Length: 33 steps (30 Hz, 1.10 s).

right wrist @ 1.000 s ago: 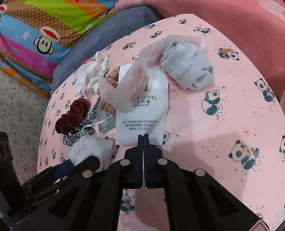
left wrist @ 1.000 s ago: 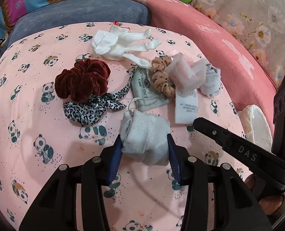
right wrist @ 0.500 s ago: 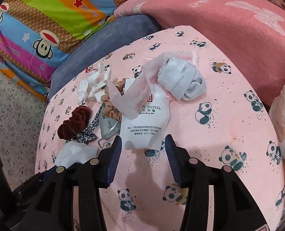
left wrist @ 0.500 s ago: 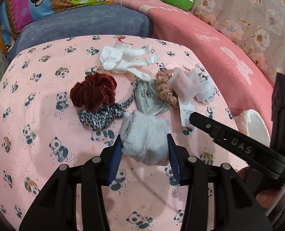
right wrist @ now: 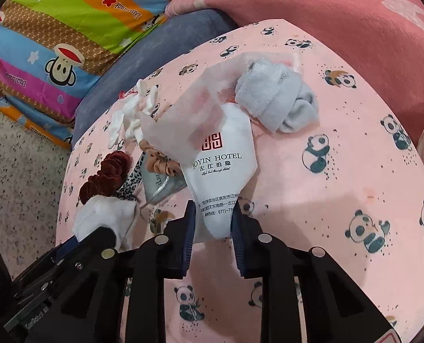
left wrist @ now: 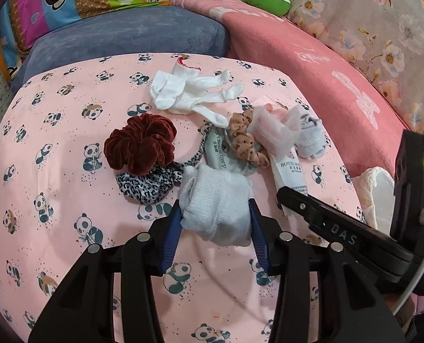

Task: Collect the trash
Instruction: 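Grasp the white hotel toiletry packet with the right tool, then drop the packet into the wastebasket with right tool while left drops grey sock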

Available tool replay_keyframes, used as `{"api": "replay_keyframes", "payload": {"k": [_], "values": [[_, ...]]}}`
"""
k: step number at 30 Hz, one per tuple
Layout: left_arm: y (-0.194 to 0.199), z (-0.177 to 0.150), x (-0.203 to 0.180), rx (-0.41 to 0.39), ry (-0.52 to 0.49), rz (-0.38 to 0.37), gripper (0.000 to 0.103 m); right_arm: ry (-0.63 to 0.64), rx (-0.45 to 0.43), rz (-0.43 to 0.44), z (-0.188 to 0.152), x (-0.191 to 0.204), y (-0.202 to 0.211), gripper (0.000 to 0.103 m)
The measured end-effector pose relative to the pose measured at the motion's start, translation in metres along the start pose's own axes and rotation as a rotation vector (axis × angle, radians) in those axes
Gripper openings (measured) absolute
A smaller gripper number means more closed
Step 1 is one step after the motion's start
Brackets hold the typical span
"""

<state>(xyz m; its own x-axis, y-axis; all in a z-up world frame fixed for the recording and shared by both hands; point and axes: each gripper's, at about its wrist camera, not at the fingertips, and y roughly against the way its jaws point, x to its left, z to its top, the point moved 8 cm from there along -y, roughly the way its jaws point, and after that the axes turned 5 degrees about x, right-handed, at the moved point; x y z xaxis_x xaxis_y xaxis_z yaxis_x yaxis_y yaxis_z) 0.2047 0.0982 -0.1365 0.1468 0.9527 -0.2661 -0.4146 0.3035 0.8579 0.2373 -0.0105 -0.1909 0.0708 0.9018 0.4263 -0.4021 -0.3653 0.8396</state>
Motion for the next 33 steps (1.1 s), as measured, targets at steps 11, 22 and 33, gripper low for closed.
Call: {"api": "replay_keyframes", "payload": {"k": [11, 22, 33], "values": [[0.019, -0.03, -0.037, -0.001, -0.042, -0.032, 0.043, 0.025, -0.092, -0.037, -0.055, -0.01, 0.071, 0.018], [0.044, -0.045, -0.101, -0.041, -0.147, -0.064, 0.043, 0.027, -0.19, -0.108, -0.08, -0.038, 0.146, 0.018], [0.051, -0.056, -0.166, -0.058, -0.265, -0.094, 0.043, -0.034, -0.275, -0.16, -0.093, -0.084, 0.204, 0.018]]}}
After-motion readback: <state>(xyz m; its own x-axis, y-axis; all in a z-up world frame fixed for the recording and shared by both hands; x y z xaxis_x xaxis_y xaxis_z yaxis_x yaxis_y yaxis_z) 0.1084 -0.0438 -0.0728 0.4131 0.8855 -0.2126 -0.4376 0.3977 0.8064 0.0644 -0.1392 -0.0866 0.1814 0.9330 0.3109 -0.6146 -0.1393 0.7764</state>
